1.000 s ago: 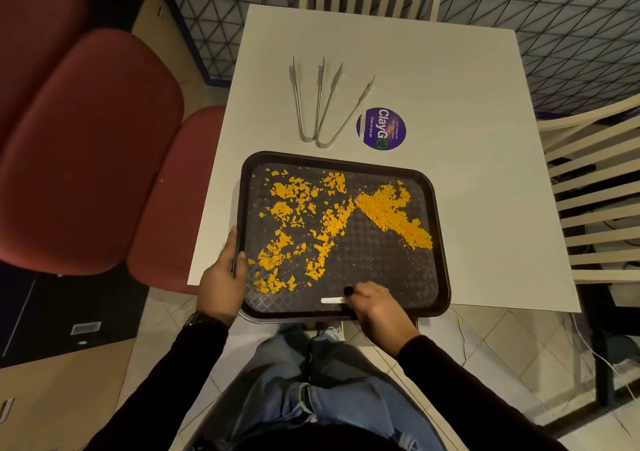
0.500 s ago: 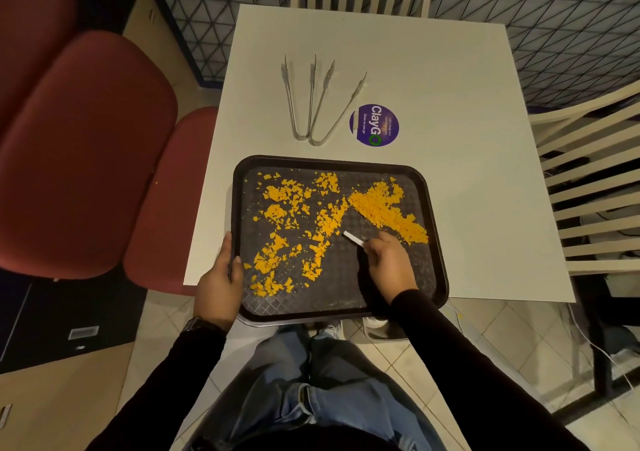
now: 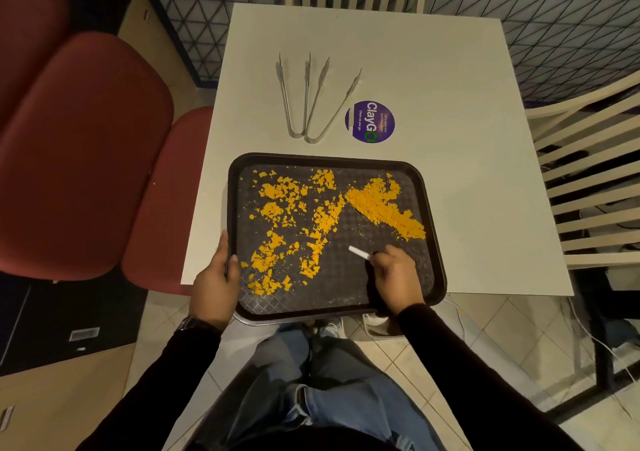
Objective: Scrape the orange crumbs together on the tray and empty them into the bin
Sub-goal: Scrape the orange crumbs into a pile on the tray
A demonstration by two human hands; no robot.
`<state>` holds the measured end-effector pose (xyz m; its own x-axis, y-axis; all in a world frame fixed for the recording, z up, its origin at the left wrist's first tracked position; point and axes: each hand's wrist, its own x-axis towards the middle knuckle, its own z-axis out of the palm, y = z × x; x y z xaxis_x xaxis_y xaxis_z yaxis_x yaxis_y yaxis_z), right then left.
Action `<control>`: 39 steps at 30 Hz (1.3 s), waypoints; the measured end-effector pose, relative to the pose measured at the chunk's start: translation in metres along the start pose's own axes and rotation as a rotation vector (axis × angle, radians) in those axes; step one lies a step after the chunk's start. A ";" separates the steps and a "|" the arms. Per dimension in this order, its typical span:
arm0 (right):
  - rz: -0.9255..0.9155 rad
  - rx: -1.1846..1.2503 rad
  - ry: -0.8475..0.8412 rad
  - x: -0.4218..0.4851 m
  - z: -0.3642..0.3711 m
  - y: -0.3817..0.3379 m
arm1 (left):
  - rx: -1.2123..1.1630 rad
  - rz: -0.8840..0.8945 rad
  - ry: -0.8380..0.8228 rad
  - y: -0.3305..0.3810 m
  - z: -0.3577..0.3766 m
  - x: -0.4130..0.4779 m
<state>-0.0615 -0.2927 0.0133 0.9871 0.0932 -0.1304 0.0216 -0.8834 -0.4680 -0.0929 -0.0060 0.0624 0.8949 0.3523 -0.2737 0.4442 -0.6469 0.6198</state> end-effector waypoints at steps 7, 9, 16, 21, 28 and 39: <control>0.088 0.078 0.004 0.056 -0.005 -0.003 | -0.011 0.015 0.012 -0.004 0.002 0.000; 0.102 0.100 0.016 0.048 -0.010 -0.001 | -0.019 0.016 0.019 -0.005 0.002 0.002; -0.036 -0.038 -0.102 -0.042 -0.027 0.030 | -0.019 0.004 0.035 -0.006 0.003 0.007; -0.030 -0.087 -0.141 -0.059 -0.027 0.054 | -0.029 -0.012 -0.001 -0.005 0.004 0.005; 0.025 -0.043 0.010 0.003 -0.018 0.064 | 0.001 -0.003 -0.015 -0.003 0.005 0.001; 0.025 0.033 -0.066 -0.001 -0.032 0.029 | -0.045 -0.007 0.032 -0.001 0.004 -0.001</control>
<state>-0.0570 -0.3334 0.0279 0.9745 0.1022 -0.1998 -0.0098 -0.8702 -0.4925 -0.0937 -0.0087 0.0591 0.8899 0.3781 -0.2550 0.4472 -0.6137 0.6506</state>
